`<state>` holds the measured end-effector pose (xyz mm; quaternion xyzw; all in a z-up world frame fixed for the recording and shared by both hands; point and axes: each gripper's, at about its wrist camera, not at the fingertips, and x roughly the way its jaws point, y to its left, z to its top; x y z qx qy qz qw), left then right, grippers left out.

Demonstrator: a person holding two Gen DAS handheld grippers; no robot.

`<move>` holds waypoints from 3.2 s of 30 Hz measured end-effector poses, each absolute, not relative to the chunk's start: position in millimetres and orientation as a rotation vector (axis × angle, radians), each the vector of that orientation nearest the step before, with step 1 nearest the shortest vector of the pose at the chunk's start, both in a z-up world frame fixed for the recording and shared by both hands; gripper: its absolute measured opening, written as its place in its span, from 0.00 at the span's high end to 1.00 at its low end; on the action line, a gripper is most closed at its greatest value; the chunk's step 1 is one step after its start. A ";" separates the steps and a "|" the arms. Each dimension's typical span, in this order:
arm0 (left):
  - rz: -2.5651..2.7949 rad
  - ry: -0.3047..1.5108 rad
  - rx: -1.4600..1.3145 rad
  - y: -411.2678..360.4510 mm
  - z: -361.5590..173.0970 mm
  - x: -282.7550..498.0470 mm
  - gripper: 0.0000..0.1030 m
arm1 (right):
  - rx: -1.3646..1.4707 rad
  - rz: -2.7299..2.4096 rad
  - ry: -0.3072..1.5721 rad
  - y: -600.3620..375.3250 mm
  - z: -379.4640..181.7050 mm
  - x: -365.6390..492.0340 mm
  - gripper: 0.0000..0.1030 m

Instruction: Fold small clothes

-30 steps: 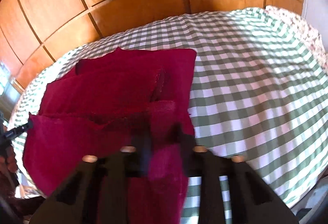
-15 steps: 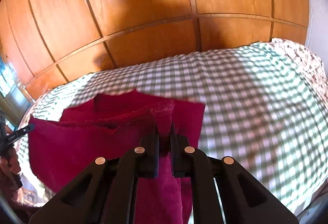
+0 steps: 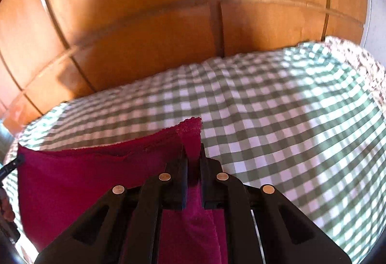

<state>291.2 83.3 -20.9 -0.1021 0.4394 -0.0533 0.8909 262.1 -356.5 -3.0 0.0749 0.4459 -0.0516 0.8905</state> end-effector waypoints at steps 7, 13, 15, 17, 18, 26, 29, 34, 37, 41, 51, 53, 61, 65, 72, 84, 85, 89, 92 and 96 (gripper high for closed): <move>-0.042 0.986 -0.157 71.5 -43.1 299.4 0.81 | 0.168 -0.123 0.990 -360.3 -31.8 269.6 0.92; -0.047 0.909 -0.204 92.0 -11.8 251.2 0.66 | 0.270 -0.062 0.908 -378.9 11.1 224.8 0.43; -0.068 0.901 -0.226 100.0 -9.4 226.1 0.63 | 0.316 -0.032 0.902 -389.6 18.5 200.6 0.43; -0.092 0.906 -0.251 105.5 -9.5 202.0 0.56 | 0.358 -0.004 0.904 -400.3 22.6 168.9 0.43; -0.112 0.915 -0.275 110.4 -12.6 184.6 0.56 | 0.373 0.010 0.909 -402.0 22.8 157.6 0.43; -0.178 0.982 -0.320 118.8 -39.4 106.9 0.51 | 0.434 0.069 1.021 -393.0 -15.9 73.4 0.48; -0.140 0.997 -0.233 111.9 -46.6 92.9 0.48 | 0.374 -0.013 1.041 -387.8 -30.9 63.9 0.70; -0.084 0.974 -0.159 105.6 -42.2 86.0 0.49 | 0.319 -0.040 1.025 -383.7 -36.2 66.7 0.70; -0.068 0.935 -0.151 103.6 -29.2 76.2 0.51 | 0.254 -0.081 1.015 -382.1 -24.5 63.0 0.59; -0.052 0.890 -0.146 96.8 -12.2 70.1 0.49 | 0.130 -0.099 0.918 -355.5 7.0 60.6 0.55; -0.020 0.850 -0.067 75.0 3.2 72.9 0.40 | -0.015 0.047 0.854 -260.9 16.3 97.6 0.34; -0.021 0.855 -0.064 73.4 3.2 74.2 0.40 | -0.015 0.042 0.885 -258.5 5.2 105.9 0.34; 0.006 0.858 -0.050 74.9 -0.5 80.5 0.40 | 0.045 0.067 0.875 -272.3 -28.8 100.7 0.30; 0.016 0.862 -0.048 77.6 -1.4 84.5 0.40 | 0.069 0.073 0.877 -273.8 -31.1 101.3 0.27; 0.018 0.888 -0.085 91.8 -4.8 97.9 0.40 | 0.063 0.087 0.864 -271.1 -33.5 103.8 0.23; -0.157 1.017 -0.427 137.1 -27.1 171.0 0.42 | 0.065 0.097 0.845 -270.6 -34.7 102.2 0.23; -0.168 1.019 -0.439 136.4 -28.4 175.3 0.42 | 0.065 0.096 0.843 -270.2 -34.8 101.8 0.23; -0.203 1.033 -0.475 128.4 -35.7 199.7 0.56 | 0.065 0.094 0.839 -269.4 -34.8 101.2 0.23; -0.226 1.044 -0.480 120.3 -36.2 212.6 0.93 | 0.066 0.090 0.837 -269.0 -34.8 101.4 0.23; -0.154 0.876 -0.348 97.7 5.1 185.8 0.94 | 0.067 0.093 0.840 -269.2 -34.2 101.1 0.23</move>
